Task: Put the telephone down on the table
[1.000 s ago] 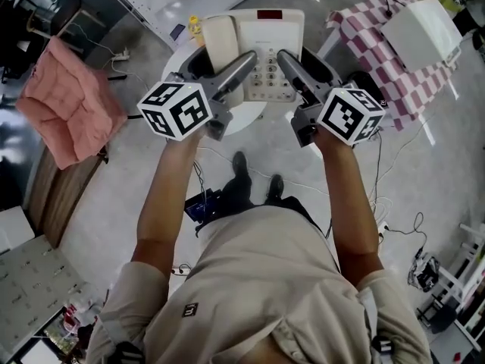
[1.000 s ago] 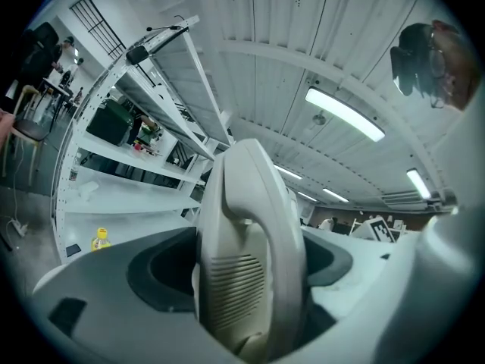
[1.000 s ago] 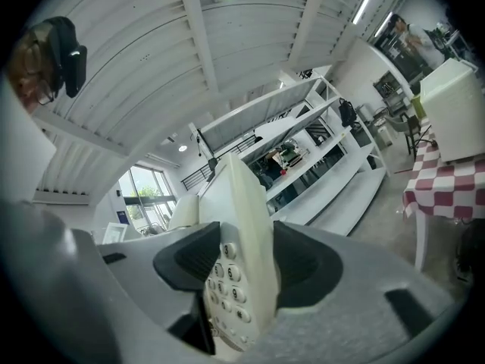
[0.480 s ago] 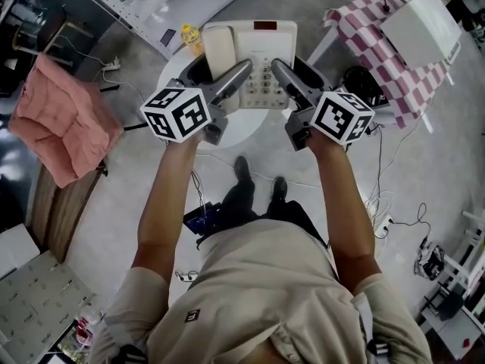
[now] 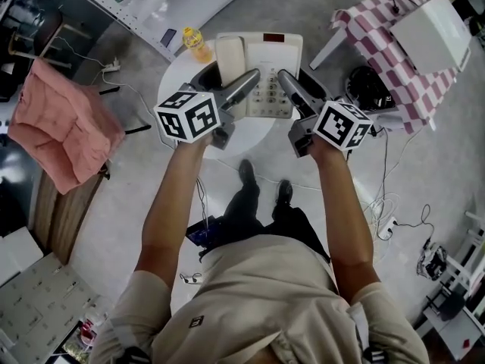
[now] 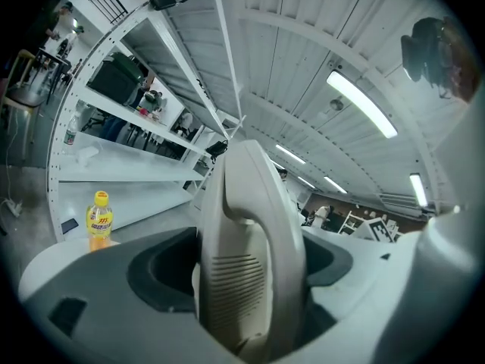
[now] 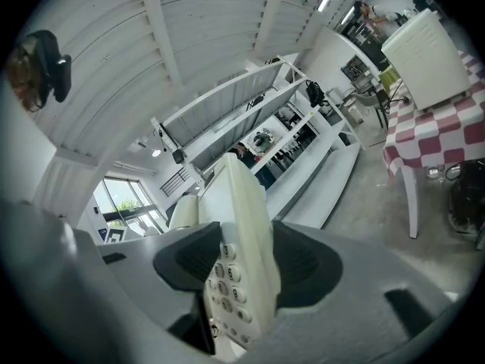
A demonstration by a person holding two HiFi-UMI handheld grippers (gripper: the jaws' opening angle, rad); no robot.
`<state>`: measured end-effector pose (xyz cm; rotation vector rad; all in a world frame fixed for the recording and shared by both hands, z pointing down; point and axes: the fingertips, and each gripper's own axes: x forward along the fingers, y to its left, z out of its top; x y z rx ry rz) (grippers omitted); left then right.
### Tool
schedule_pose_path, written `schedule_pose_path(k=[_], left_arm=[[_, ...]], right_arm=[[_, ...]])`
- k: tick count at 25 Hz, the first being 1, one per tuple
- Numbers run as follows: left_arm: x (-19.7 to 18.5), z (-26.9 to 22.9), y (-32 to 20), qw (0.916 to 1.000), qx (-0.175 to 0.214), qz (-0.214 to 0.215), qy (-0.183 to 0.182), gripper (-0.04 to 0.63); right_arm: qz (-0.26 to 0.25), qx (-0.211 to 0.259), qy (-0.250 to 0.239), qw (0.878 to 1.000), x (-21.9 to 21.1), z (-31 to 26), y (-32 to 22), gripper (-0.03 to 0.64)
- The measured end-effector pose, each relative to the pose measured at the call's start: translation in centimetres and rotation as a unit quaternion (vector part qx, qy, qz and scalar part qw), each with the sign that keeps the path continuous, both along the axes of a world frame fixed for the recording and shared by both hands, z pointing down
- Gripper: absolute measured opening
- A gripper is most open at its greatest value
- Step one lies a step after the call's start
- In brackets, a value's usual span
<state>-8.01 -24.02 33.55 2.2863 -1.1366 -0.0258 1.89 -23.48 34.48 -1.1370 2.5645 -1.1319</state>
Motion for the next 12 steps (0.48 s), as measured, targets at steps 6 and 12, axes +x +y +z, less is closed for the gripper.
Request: schedule_pose_path(k=[6, 12], left_arm=[[-0.1, 3.9, -1.7, 0.9996, -0.027, 0.011, 0.001, 0.383], [-0.3, 7.6, -3.3, 0.9986, -0.05, 0.018, -0.006, 0.383]], right_arm=[[0.012, -0.023, 0.001, 1.0, -0.1, 3.7, -1.6, 0.198], [0.019, -0.042, 0.0, 0.999, -0.3, 7.4, -3.0, 0.198]])
